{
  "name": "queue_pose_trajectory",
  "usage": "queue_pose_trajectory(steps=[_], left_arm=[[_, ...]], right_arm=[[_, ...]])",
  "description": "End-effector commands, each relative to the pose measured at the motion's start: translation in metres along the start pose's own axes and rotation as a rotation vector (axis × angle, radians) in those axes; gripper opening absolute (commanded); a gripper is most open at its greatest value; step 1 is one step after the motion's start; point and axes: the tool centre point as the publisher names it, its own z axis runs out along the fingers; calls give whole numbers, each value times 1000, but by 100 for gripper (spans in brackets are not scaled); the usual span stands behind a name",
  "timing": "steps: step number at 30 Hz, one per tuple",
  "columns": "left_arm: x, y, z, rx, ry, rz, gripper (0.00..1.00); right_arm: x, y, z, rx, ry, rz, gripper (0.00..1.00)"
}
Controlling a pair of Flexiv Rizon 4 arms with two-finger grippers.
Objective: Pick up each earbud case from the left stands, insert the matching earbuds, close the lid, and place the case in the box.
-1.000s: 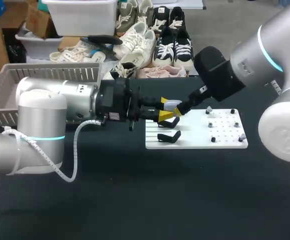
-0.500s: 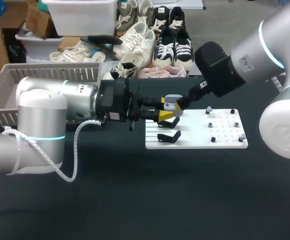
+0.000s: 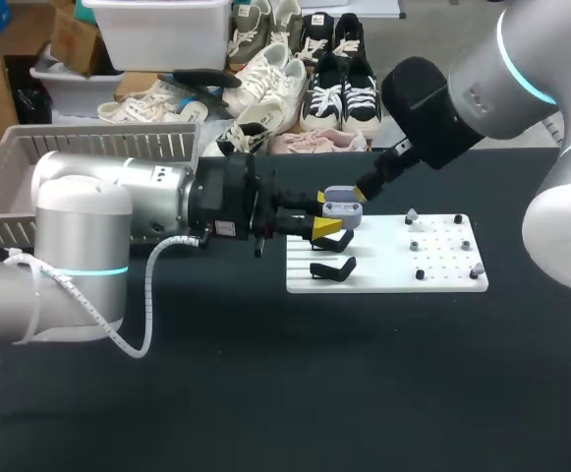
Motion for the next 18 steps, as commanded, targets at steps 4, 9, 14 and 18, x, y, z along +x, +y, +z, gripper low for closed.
queue_pose_trajectory(steps=[4, 9, 14, 18], left_arm=[[0, -1, 0, -3, -1, 1, 0], [0, -1, 0, -3, -1, 1, 0], [0, -1, 0, -3, -1, 1, 0], [0, -1, 0, -3, -1, 1, 0]], right_arm=[[30, -6, -27, 258, 189, 0, 100], [52, -18, -30, 297, 220, 36, 100], [76, -27, -21, 336, 284, 68, 100], [93, -33, -14, 354, 332, 112, 100]])
